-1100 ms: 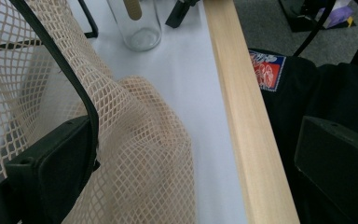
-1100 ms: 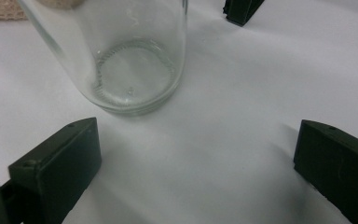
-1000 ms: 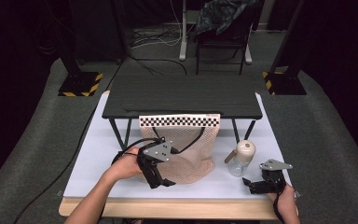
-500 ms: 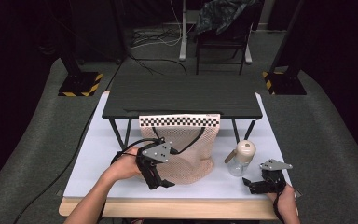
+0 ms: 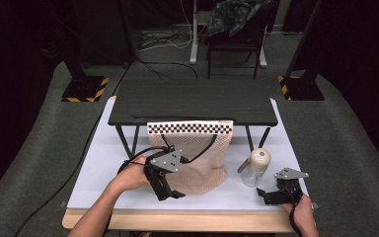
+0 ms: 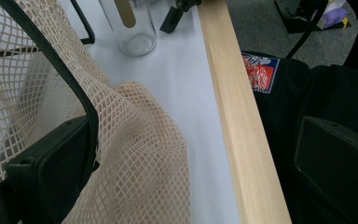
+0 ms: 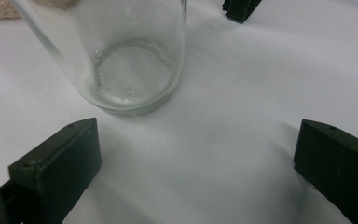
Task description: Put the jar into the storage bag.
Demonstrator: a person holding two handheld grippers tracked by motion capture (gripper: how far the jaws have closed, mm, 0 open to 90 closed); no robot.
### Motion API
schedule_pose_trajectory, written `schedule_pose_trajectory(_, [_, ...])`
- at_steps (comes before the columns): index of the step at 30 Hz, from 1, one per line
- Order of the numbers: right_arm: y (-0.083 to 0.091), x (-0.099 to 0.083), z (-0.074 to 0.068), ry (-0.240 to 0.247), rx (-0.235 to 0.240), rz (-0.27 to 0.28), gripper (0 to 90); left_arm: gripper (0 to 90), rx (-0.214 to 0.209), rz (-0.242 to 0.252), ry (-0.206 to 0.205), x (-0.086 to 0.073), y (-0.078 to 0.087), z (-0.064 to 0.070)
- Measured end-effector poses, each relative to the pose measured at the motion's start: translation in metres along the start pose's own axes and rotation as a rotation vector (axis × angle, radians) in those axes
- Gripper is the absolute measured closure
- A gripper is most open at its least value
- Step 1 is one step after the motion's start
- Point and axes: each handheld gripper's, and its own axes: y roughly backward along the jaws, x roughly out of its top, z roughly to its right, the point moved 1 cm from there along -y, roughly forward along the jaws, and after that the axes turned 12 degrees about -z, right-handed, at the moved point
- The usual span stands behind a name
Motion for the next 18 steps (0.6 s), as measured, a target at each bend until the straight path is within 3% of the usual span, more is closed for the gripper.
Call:
schedule_pose_trajectory(9, [0.002, 0.003, -0.003, 0.007, -0.025, -0.017, 0.0, 0.0, 0.002, 0.002, -0.002, 0.0, 0.0, 0.0])
schedule_pose_trajectory(11, [0.003, 0.003, -0.004, 0.017, -0.033, -0.003, 0.0, 0.0, 0.003, 0.002, -0.003, 0.0, 0.0, 0.0])
schedule_pose_trajectory(18, [0.007, 0.008, -0.011, 0.012, 0.015, 0.071, 1.6, 0.0, 0.001, 0.012, -0.007, 0.0, 0.002, 0.002])
